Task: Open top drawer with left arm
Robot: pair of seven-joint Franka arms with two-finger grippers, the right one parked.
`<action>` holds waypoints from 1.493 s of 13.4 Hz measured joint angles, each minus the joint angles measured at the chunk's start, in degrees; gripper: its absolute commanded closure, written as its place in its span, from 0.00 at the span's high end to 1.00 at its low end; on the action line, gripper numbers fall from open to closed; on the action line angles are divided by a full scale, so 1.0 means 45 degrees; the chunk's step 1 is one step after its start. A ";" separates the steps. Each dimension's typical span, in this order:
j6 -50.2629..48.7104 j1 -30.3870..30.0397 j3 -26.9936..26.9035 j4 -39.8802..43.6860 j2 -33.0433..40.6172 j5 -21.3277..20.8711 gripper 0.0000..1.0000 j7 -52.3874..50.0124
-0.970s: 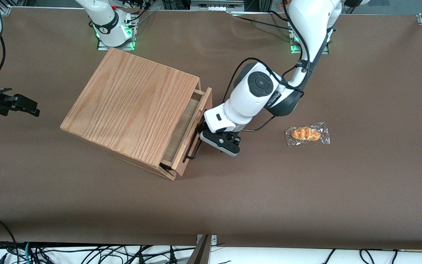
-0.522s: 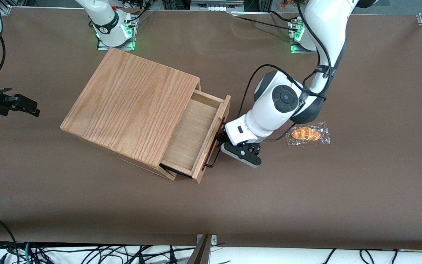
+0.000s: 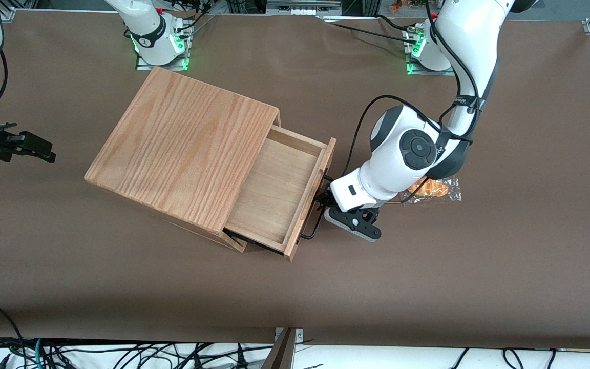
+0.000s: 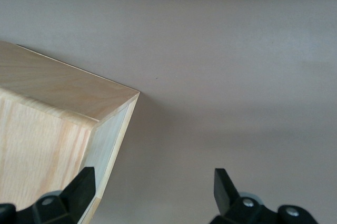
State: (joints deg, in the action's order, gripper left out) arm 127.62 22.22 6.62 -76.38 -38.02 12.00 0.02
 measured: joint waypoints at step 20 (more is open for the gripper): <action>-0.4821 -0.1268 -0.0387 0.1010 0.1508 0.1882 1.00 -0.0052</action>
State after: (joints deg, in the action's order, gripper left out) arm 105.93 16.51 4.87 -71.83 -31.24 20.47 -0.21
